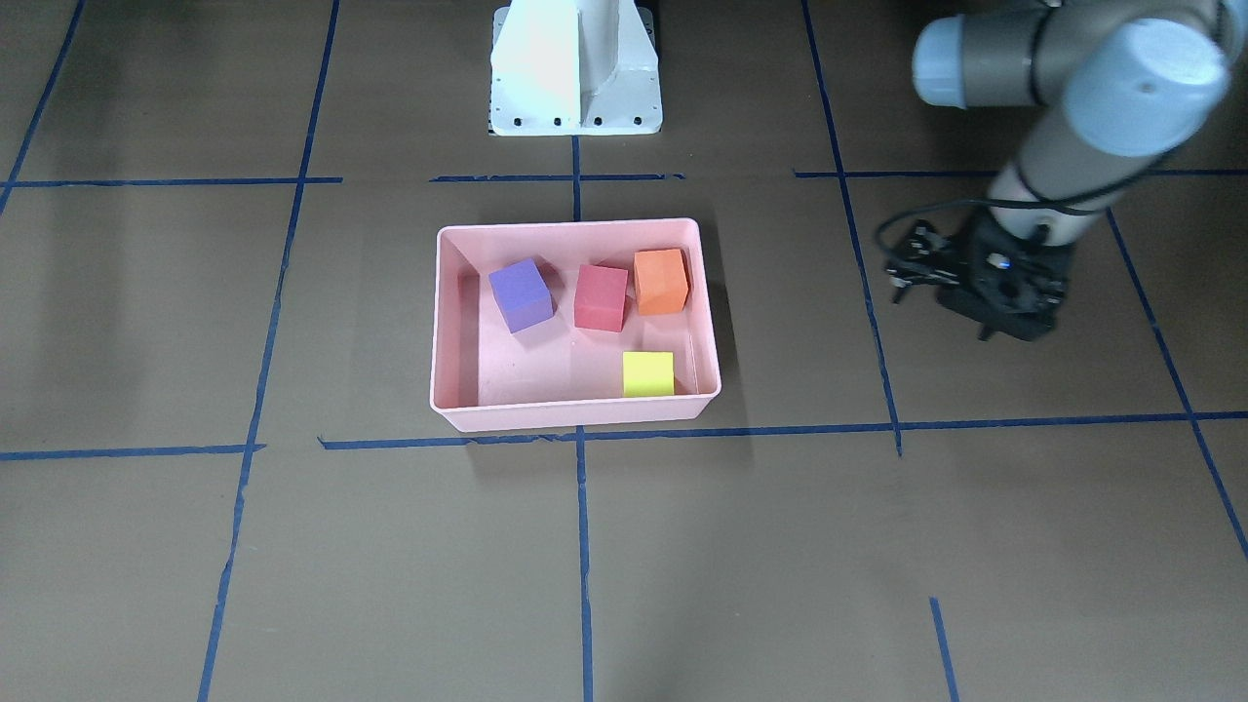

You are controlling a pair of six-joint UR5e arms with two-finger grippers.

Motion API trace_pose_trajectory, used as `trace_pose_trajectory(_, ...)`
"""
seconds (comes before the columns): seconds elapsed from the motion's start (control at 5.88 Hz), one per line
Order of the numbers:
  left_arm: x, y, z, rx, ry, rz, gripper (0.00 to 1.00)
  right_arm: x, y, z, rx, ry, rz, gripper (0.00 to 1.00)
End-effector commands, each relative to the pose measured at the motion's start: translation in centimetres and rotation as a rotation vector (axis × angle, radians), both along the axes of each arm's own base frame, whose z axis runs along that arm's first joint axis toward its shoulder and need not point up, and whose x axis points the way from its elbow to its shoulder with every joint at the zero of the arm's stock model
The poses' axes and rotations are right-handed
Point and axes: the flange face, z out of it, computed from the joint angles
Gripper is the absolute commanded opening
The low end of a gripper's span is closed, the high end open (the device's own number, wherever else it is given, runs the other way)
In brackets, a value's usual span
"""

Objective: Place blocks into pink bin with both arms

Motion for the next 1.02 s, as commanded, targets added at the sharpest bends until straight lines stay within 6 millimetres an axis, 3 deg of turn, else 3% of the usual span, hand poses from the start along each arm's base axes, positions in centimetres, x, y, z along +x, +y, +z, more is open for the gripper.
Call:
trace_pose_trajectory(0.0, -15.7, 2.8, 13.4, -0.116, 0.006, -0.047, 1.00, 1.4, 2.0, 4.7, -0.132, 0.003, 0.064, 0.98)
trace_pose_trajectory(0.17, -21.1, 4.9, 17.5, -0.143, 0.008, -0.072, 1.00, 1.4, 1.8, 4.8, -0.144, 0.012, 0.076, 1.00)
trace_pose_trajectory(0.34, -24.2, 8.2, 21.1, -0.199, 0.006, -0.123, 1.00, 1.5, 1.8, 4.8, -0.147, 0.014, 0.078, 1.00)
trace_pose_trajectory(0.51, -25.9, 11.2, 25.1, -0.283, -0.011, -0.157, 1.00, 1.4, 1.3, 4.3, -0.143, 0.014, 0.088, 1.00)
trace_pose_trajectory(0.68, -26.6, 12.3, 27.8, -0.340, -0.014, -0.177, 1.00, 1.4, 1.2, 3.9, -0.144, 0.013, 0.100, 1.00)
trace_pose_trajectory(0.85, -27.5, 12.9, 28.3, -0.363, -0.006, -0.204, 1.00, 1.4, 1.0, 4.0, -0.131, 0.013, 0.103, 1.00)
